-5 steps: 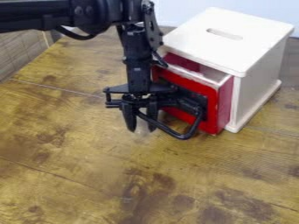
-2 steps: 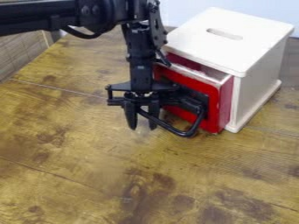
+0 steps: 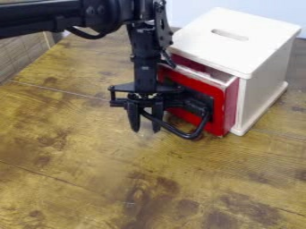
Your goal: Open the drawer
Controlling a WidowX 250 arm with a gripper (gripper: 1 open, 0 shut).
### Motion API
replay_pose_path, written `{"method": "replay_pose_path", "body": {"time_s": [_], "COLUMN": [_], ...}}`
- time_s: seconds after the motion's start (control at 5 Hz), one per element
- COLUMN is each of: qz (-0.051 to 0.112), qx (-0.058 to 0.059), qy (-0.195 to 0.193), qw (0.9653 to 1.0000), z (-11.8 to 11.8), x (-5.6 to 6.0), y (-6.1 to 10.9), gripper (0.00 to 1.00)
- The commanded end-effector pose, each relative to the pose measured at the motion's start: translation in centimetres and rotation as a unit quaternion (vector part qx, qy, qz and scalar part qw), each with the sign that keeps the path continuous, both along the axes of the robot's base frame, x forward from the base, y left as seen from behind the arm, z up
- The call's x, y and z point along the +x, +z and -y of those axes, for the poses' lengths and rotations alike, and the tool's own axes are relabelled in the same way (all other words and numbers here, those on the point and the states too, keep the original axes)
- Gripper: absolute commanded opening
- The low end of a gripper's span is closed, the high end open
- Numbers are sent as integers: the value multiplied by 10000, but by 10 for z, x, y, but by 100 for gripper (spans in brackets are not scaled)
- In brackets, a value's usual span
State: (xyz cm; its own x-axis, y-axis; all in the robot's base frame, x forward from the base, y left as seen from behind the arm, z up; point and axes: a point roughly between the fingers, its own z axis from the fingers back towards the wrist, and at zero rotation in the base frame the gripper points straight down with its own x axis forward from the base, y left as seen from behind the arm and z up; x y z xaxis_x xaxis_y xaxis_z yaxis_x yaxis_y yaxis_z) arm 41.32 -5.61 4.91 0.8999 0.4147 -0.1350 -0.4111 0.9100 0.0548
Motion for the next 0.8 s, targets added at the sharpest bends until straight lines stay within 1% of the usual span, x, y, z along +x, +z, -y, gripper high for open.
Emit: {"method": "replay_pose_path", "body": {"time_s": [0.0,0.6], "qz": [158,-8], "qx": [127,247], "qy": [543,696], "qw": [9983,9973], "z": [42,49], "x": [0,-5], "y": [5,-2], "gripper": [0,0]}}
